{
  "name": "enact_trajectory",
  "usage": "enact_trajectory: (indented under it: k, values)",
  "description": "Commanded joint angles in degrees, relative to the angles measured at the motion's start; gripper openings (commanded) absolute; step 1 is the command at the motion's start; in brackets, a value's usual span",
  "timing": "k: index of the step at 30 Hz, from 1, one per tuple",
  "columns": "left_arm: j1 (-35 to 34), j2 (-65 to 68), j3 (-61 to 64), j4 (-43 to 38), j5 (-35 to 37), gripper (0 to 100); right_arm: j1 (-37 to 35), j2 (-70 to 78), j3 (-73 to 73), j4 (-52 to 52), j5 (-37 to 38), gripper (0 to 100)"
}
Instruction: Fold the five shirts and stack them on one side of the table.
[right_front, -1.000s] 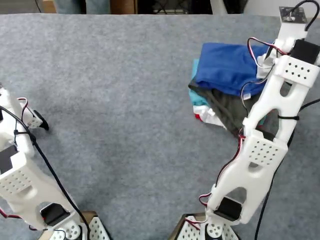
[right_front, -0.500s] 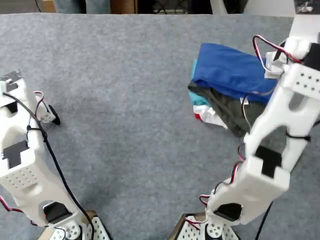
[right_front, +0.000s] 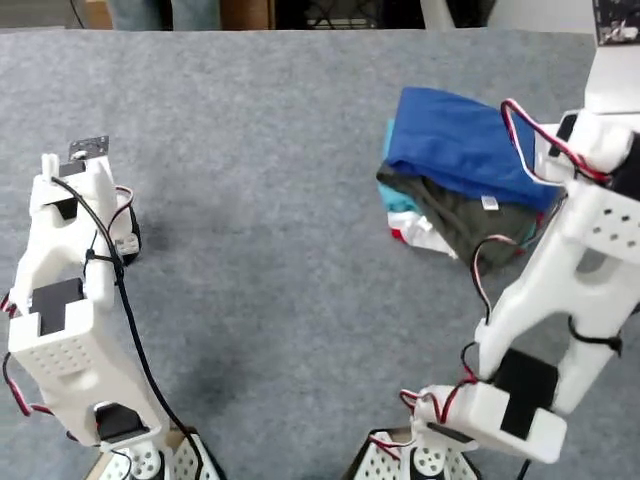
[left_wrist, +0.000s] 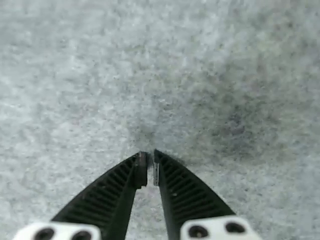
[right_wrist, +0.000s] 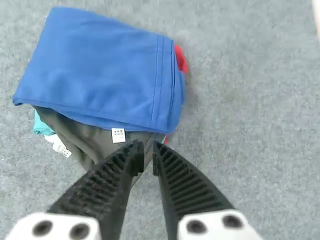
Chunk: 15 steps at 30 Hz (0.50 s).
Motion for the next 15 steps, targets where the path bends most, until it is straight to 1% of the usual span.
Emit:
enact_trajectory:
  k: [1,2,5,7,9,11,15]
  values:
    - [2.51,-0.79,1.01,3.08,0.70,6,0.09,-3.47,0.04,0.09,0.26,4.0]
    - [2.77,-1.58,0.22,3.87,1.85,6,-0.26,-4.00,0.04,0.09,0.26,4.0]
    - [3.30,-7.12,-4.44,9.85,3.60,6,-1.49,-6.99,0.13,0.18,0.00,3.8]
    - [4.35,-12.84,-6.90,13.45,3.69,6,-3.08,-10.42,1.10,0.18,-0.18,1.5]
    - [5.41,-20.40,-7.87,16.26,3.69,3,-5.27,-15.25,4.79,0.18,-0.97,1.5]
    - [6.81,-28.31,-6.11,16.97,3.43,3,-7.12,-20.62,11.12,0.18,-1.67,1.3]
    - [7.43,-42.46,1.63,14.86,3.25,3,-9.23,-30.37,27.38,0.09,-1.67,1.3]
